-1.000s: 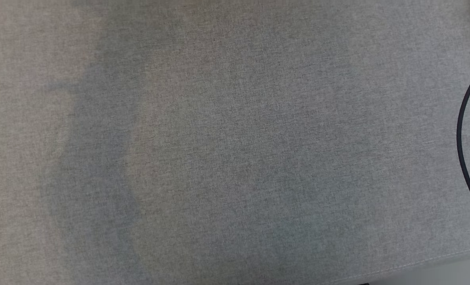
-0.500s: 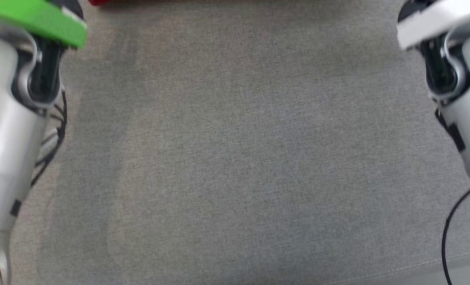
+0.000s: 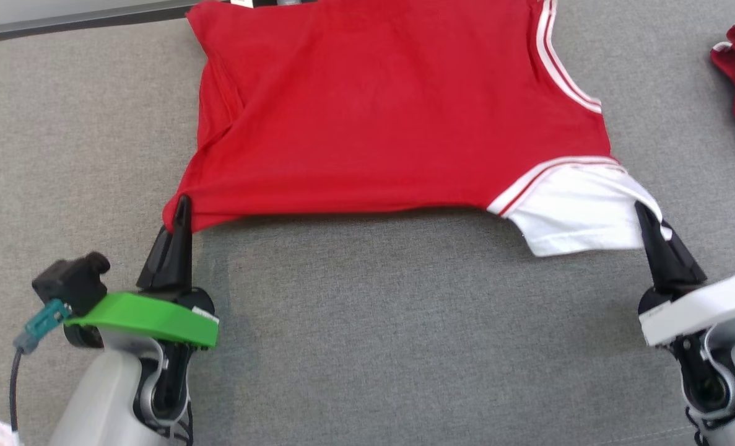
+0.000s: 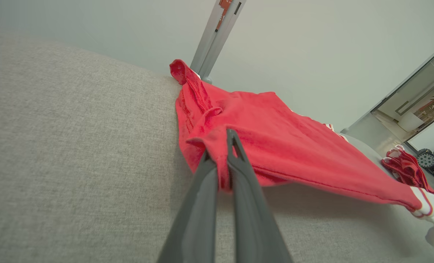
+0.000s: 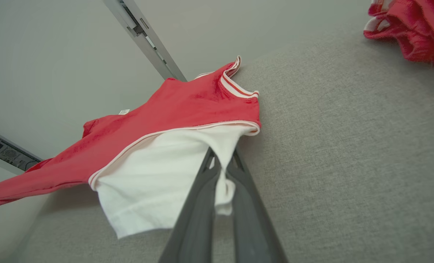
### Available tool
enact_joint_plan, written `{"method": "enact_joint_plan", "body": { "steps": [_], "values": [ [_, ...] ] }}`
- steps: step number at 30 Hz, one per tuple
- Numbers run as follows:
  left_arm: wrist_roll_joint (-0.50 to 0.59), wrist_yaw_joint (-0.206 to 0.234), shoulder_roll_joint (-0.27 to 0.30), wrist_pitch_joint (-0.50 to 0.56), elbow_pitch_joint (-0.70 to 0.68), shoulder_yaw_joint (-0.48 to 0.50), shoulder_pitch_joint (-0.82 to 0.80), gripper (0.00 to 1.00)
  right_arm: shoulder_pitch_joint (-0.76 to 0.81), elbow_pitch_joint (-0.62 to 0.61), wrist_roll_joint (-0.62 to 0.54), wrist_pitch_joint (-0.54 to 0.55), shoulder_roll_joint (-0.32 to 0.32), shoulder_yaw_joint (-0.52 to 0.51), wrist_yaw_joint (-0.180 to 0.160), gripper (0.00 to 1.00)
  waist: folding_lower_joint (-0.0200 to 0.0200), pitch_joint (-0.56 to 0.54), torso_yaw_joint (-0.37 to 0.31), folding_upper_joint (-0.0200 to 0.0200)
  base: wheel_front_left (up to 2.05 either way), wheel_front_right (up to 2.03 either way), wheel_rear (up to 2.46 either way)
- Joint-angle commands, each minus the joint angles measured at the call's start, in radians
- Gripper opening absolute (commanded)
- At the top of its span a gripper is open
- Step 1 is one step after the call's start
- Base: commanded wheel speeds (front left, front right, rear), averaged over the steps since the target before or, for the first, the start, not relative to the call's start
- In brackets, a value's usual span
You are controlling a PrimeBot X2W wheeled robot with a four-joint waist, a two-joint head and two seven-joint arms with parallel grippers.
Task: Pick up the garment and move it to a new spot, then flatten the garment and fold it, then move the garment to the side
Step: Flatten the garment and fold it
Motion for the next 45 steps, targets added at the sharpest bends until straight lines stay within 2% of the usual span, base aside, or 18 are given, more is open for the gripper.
{"method": "enact_joint_plan", "body": {
  "steps": [1, 7, 13, 21, 29, 37, 45],
  "values": [
    [0.014, -0.005, -0.009, 0.0, -0.008, 0.027, 0.044, 0.0, 0.056, -0.03, -0.029, 0.017, 0.015, -0.025, 0.0, 0.0, 0.0001, -0.035, 0.018, 0.0, 0.0, 0.0, 0.0],
    [0.071, -0.013, -0.032, 0.0, 0.002, 0.046, 0.18, 0.0, 0.255, -0.159, -0.115, 0.123, 0.111, -0.093, 0.0, 0.0, 0.0001, -0.081, 0.024, 0.0, 0.0, 0.0, 0.0],
    [0.115, -0.017, -0.027, 0.0, -0.001, 0.055, 0.262, 0.0, 0.413, -0.267, -0.181, 0.232, 0.186, -0.164, 0.0, 0.0, 0.0001, -0.108, 0.036, 0.0, 0.0, 0.0, 0.0],
    [0.137, -0.021, -0.024, 0.001, 0.006, 0.005, 0.306, 0.0, 0.504, -0.339, -0.214, 0.322, 0.269, -0.244, 0.0, 0.0, 0.0001, -0.124, 0.047, 0.0, 0.0, 0.0, 0.0],
    [0.151, -0.022, -0.03, 0.0, 0.014, -0.01, 0.269, 0.0, 0.428, -0.294, -0.194, 0.346, 0.3, -0.301, 0.0, 0.0, 0.0001, -0.129, 0.054, 0.0, 0.0, 0.0, 0.0],
    [0.17, -0.023, -0.019, 0.005, 0.024, -0.036, 0.203, 0.0, 0.267, -0.235, -0.199, 0.37, 0.263, -0.292, 0.0, 0.0, 0.0001, -0.114, 0.057, 0.0, 0.0, 0.0, 0.0],
    [0.184, -0.024, -0.003, 0.036, 0.042, -0.079, 0.108, 0.0, 0.045, -0.095, -0.189, 0.386, 0.223, -0.266, 0.0, 0.0, 0.0001, -0.093, 0.066, 0.0, 0.0, 0.0, 0.0]
  ]
}}
